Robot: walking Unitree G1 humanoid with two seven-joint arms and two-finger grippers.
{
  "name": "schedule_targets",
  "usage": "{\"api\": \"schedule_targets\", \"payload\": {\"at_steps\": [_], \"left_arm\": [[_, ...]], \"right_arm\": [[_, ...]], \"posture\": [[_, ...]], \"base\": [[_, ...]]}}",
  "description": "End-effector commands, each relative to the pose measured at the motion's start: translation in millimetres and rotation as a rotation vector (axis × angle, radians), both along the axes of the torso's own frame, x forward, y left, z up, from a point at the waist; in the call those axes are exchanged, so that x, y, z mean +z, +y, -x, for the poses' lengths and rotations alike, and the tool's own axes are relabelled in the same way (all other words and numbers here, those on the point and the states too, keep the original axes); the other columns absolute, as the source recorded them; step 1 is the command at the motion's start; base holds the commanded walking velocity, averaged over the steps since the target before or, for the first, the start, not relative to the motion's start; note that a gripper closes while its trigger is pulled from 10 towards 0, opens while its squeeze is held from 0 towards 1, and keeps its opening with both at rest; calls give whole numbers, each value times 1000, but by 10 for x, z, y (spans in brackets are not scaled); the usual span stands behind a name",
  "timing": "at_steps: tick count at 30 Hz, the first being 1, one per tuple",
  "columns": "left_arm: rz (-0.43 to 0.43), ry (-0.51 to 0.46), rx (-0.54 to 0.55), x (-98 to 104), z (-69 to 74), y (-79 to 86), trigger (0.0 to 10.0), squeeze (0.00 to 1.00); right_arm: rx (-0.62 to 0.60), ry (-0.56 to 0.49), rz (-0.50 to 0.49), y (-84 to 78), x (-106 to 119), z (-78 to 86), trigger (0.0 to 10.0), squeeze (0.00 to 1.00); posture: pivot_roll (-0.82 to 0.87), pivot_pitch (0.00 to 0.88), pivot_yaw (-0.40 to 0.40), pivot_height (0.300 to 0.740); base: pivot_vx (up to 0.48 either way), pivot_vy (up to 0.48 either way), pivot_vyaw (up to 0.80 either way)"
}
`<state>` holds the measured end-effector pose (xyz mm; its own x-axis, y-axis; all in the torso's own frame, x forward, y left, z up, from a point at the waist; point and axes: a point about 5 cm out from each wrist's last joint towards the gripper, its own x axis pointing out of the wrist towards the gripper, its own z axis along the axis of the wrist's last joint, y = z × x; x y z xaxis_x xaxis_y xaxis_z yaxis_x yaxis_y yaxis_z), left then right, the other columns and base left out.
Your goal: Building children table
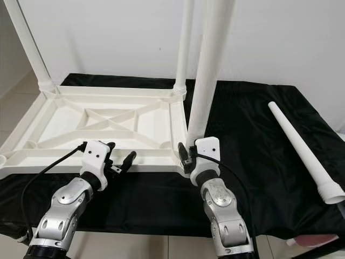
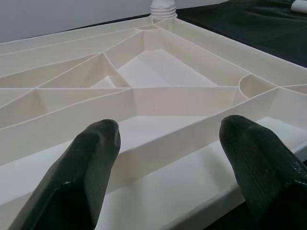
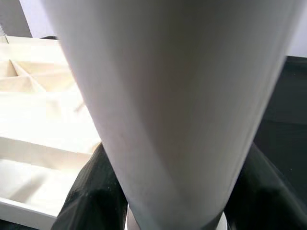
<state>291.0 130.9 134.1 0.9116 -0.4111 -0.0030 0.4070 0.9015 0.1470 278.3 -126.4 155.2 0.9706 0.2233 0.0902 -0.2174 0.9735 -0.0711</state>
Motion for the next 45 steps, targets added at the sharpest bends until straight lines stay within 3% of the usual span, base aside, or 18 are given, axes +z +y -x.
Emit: {"api": "schedule_targets", "payload": {"at_steps": [1,2,19,29,45], "left_arm": [[-5,-5,55,-5,-4,16,10000,0],[-6,-5,55,-5,-5,16,10000,0],[-5,-11,58,11,-6,23,10000,0],[32,-92,82,206,141,75,10000,0],[28,-152,160,342,100,176,10000,0]], "right_arm": [[-4,47,2,-8,-87,11,588,0],[-6,48,1,-8,-86,8,10000,0],[-11,35,-1,-3,-58,-5,10000,0],[48,-11,-17,64,37,63,10000,0],[77,-53,-10,83,159,18,10000,0]], "posture": [[7,116,-41,740],[7,116,-40,740],[9,113,-40,740],[26,97,-46,740],[36,80,-65,740]], "base": [[0,0,0],[0,0,0],[0,0,0],[0,0,0],[0,0,0]]}}
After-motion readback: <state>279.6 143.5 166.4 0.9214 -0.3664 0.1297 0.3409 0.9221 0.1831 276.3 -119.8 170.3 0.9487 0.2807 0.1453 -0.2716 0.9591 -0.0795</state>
